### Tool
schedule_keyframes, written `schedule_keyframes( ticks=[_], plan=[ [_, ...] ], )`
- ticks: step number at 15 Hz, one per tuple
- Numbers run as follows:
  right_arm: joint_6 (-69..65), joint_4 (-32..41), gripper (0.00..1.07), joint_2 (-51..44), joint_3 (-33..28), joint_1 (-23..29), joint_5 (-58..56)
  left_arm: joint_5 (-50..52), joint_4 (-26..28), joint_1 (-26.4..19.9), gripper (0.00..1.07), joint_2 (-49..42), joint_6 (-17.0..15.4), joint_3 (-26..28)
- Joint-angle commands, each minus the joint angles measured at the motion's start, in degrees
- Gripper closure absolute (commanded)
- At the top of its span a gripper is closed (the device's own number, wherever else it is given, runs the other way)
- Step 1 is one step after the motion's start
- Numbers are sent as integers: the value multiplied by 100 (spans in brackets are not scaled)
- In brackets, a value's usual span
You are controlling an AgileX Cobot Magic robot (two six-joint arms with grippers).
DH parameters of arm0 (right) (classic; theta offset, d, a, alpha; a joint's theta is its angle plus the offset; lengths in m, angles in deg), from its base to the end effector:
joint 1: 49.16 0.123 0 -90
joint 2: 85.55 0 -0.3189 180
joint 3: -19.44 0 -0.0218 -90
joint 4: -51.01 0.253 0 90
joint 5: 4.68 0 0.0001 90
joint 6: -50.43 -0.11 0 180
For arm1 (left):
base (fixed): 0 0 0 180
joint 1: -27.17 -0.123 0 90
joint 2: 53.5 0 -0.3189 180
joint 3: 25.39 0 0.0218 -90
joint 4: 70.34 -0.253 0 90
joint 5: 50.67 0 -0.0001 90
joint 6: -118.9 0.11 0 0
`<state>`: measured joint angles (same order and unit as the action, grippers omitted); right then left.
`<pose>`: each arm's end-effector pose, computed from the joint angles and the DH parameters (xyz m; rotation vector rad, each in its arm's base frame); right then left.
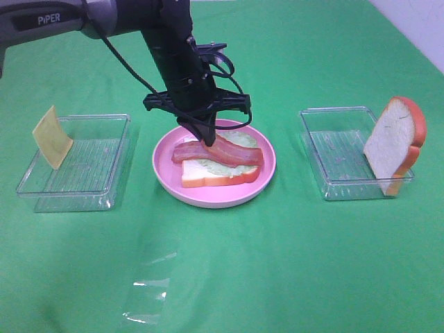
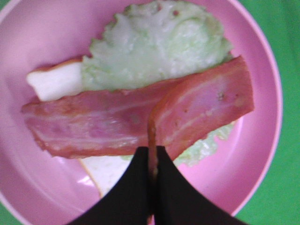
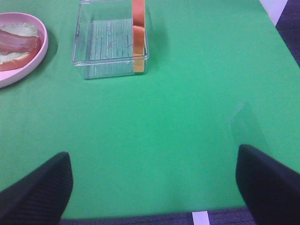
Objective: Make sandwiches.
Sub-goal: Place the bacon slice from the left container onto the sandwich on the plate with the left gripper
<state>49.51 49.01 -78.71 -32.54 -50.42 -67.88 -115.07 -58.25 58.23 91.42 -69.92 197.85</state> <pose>-0.0184 -0.0030 0.2523 0.0421 2.1290 -0.0460 0.4518 -0.2964 0.1718 0.4708 2.9177 -0.4037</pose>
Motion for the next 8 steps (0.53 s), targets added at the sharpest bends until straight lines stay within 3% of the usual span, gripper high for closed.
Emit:
schedule_keyframes(
  ticks=[1,3,5,7,8],
  plan=[
    [46,6,18,-189,-17,6,34,-178,-315,23,107,6,-103,23],
    [46,6,18,-189,-17,6,34,-178,-350,23,105,6,-103,23],
    [46,6,18,-189,-17,6,34,-258,-413,23,83,6,-103,40],
    [46,6,18,-189,-17,6,34,-642,-642,23,21,0,-172,252],
    [46,6,18,-189,-17,6,34,-951,-779,23,6,0,-160,493]
  ],
)
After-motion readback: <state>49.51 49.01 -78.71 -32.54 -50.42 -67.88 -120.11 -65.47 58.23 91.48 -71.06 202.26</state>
